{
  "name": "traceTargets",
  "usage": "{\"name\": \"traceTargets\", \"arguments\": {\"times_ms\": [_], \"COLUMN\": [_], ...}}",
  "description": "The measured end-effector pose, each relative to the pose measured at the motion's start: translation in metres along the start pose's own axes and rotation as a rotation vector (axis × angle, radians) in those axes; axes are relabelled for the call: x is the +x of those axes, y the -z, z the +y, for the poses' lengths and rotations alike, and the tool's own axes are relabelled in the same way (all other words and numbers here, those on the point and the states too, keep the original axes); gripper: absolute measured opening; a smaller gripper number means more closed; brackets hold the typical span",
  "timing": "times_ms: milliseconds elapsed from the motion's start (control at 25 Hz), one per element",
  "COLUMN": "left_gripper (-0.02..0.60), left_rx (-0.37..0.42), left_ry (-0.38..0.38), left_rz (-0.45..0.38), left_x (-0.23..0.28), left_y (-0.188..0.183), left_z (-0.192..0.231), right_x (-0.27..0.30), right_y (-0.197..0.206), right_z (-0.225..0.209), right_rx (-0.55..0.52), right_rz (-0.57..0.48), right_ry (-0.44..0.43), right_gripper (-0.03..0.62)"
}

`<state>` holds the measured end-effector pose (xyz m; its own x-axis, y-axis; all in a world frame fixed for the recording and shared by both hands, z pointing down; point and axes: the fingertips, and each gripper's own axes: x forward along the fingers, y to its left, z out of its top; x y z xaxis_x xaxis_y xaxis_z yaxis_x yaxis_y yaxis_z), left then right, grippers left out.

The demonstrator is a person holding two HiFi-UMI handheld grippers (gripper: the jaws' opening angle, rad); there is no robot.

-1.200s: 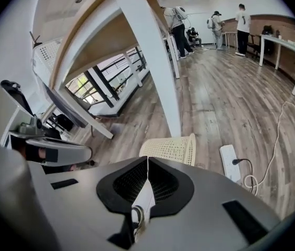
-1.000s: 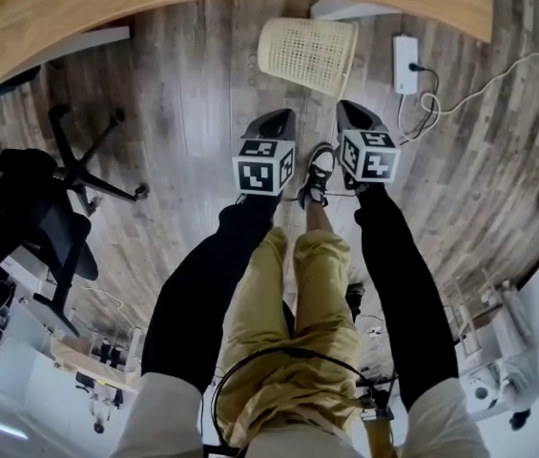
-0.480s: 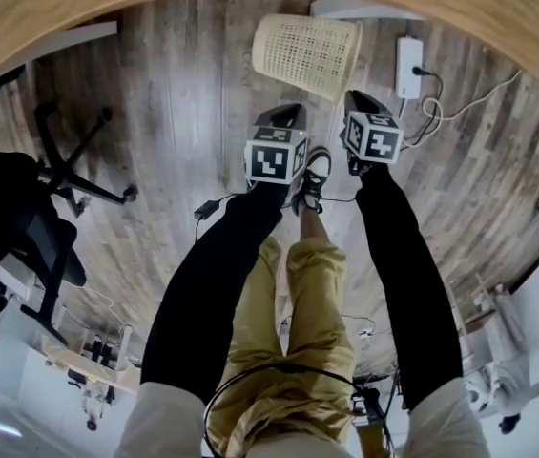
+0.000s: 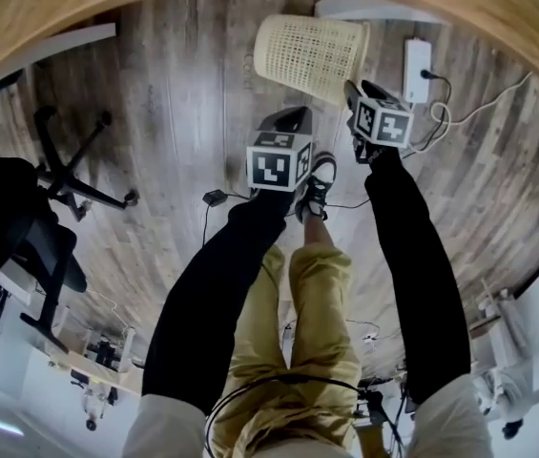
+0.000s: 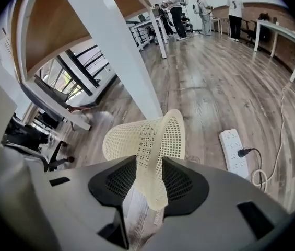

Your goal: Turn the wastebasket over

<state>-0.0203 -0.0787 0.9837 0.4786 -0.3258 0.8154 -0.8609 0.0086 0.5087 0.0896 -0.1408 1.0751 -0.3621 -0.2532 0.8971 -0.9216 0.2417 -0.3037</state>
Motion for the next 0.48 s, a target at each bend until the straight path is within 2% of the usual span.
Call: {"name": "traceTargets", "arguments": {"times_ms": [120,240,360,480], "left_gripper": [0.002,0.002,0.002,0.002], "left_rx": [-0.012,-0.023,-0.024,-0.025], "left_ry": [-0.007,-0.023,-0.034,-0.036], "left_rz": [-0.01,-0.012,-0.017,-0.025], "left_x": [0.0,-0.004,-0.008,-0.01], "left_y": [0.001,0.004,0.005,0.003], "left_z": [0.005,0.011,0.013,0.01], "right_x": [0.011,0.012,0.011,0.001], "right_y": [0.0,0.003,0.006,-0.001], "right_z": [-0.004,-0.006,-0.006,-0.003], "right_rx": [0.012,0.029,0.051,0.002], "right_rz": [0.019,0.027,0.03,0.009], "right_ry": [-0.009,0.002,-0.003,0.026], "right_gripper": [0.142,0.077,0.071,0.066]}}
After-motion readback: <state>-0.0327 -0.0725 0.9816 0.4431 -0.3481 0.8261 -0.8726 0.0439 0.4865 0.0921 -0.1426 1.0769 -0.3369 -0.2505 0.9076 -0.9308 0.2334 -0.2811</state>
